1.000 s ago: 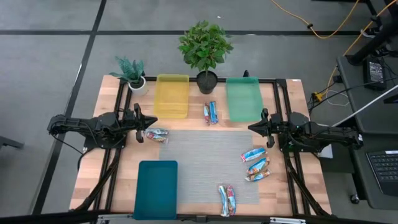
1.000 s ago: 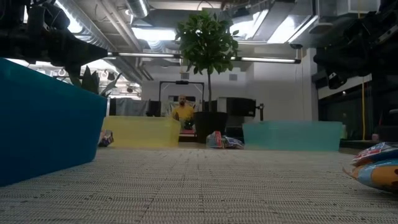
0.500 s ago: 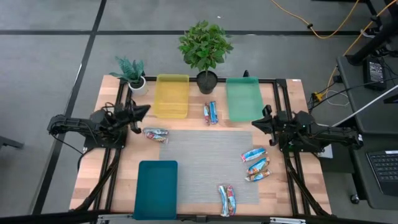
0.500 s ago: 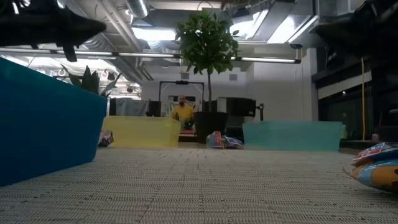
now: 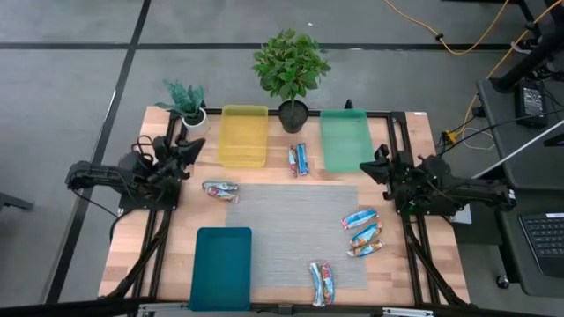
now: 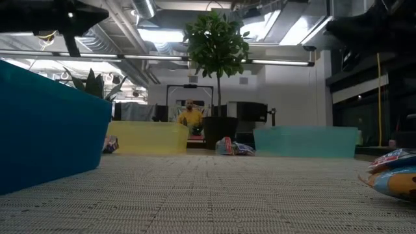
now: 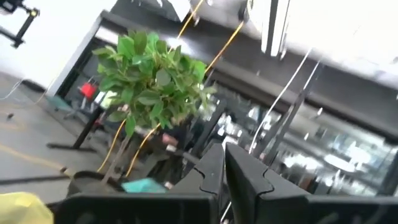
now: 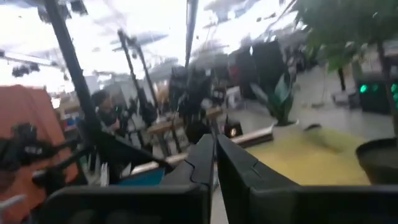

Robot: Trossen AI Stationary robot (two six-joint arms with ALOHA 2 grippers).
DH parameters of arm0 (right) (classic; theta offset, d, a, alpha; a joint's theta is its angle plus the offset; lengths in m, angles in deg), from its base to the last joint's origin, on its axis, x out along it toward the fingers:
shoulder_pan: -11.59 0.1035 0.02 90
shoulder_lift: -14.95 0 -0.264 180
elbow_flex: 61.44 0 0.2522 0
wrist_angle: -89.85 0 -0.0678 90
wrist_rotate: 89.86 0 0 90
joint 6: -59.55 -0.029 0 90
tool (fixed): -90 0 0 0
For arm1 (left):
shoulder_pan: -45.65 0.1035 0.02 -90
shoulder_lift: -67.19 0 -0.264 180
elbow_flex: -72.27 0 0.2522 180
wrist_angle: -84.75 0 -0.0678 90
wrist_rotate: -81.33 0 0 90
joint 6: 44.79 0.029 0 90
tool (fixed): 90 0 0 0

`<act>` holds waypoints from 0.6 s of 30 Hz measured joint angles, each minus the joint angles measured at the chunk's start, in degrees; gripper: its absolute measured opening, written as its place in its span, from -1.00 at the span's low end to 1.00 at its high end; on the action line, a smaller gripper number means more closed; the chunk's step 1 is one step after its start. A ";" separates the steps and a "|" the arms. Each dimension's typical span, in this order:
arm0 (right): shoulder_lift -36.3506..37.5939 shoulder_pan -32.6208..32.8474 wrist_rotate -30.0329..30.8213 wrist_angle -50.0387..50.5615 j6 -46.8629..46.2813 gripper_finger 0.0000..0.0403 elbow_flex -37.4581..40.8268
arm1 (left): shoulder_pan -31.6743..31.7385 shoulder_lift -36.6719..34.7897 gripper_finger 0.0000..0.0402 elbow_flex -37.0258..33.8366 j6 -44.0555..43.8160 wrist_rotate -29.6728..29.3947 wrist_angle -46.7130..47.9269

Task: Pick and place Granola Bars by type
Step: Put the blue granola bar into the blue transparent bin

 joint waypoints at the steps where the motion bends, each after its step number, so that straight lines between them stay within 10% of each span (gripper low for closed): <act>1: -0.59 0.00 -0.91 2.48 0.52 -0.88 -1.61 | 0.00 1.14 -0.94 2.22 -0.02 0.23 3.22; 11: -7.72 0.00 2.38 12.83 12.86 -0.88 -16.89 | 0.04 18.03 -0.95 30.25 -0.02 9.07 43.12; 18: -10.49 0.00 6.34 12.94 15.90 -0.88 -22.59 | 0.00 25.58 -0.92 36.74 2.89 13.64 55.36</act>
